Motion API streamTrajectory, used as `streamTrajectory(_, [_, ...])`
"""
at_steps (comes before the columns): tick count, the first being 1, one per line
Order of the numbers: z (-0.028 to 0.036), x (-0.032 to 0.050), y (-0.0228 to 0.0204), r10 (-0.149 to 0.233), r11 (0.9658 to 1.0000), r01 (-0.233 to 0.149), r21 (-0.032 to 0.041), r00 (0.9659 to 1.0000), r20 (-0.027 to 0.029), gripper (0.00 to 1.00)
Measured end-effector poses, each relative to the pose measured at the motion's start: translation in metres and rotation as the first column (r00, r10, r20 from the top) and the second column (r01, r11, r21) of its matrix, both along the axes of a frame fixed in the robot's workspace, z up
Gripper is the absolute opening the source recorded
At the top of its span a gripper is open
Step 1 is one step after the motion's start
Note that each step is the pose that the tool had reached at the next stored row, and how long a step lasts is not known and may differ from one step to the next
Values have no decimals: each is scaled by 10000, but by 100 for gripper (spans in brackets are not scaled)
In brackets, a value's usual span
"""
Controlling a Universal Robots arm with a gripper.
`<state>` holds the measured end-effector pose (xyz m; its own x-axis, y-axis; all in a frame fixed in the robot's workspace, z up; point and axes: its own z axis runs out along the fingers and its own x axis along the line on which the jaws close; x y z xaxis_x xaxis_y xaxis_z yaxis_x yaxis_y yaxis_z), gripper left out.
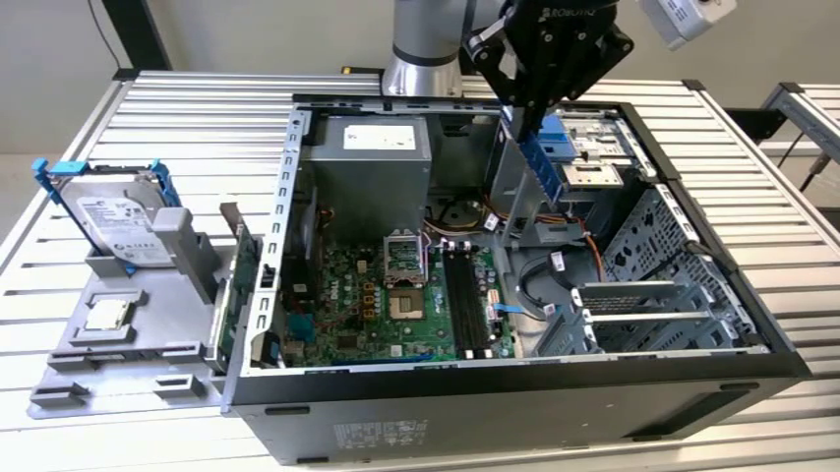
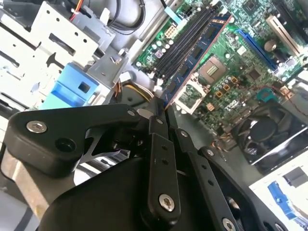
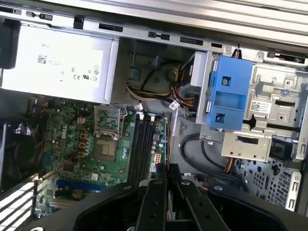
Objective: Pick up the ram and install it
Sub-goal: 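Insert the ram into the slot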
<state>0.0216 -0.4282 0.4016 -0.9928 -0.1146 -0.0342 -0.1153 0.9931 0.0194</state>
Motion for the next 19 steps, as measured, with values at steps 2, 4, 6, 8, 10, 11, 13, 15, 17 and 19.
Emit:
streamTrajectory(2, [0,0,0,-53,10000,53,0,10000,0,0])
streamTrajectory(4, [0,0,0,-54,10000,54,0,10000,0,0])
streamTrajectory(6, [0,0,0,-54,10000,54,-1,10000,0,0])
streamTrajectory(8, [0,0,0,-75,10000,75,-1,10000,0,0])
streamTrajectory(10, [-2,0,0,-191,9998,191,0,9998,1,0])
streamTrajectory(11, [-4,0,0,-286,9996,286,1,9996,0,0])
streamTrajectory(13, [-7,1,0,-468,9989,468,-1,9989,0,0])
streamTrajectory(15, [-11,1,0,-596,9982,596,-1,9982,0,0])
streamTrajectory(17, [-11,1,0,-617,9981,617,-2,9981,0,0])
streamTrajectory(19, [-12,1,0,-620,9981,620,-1,9981,0,0])
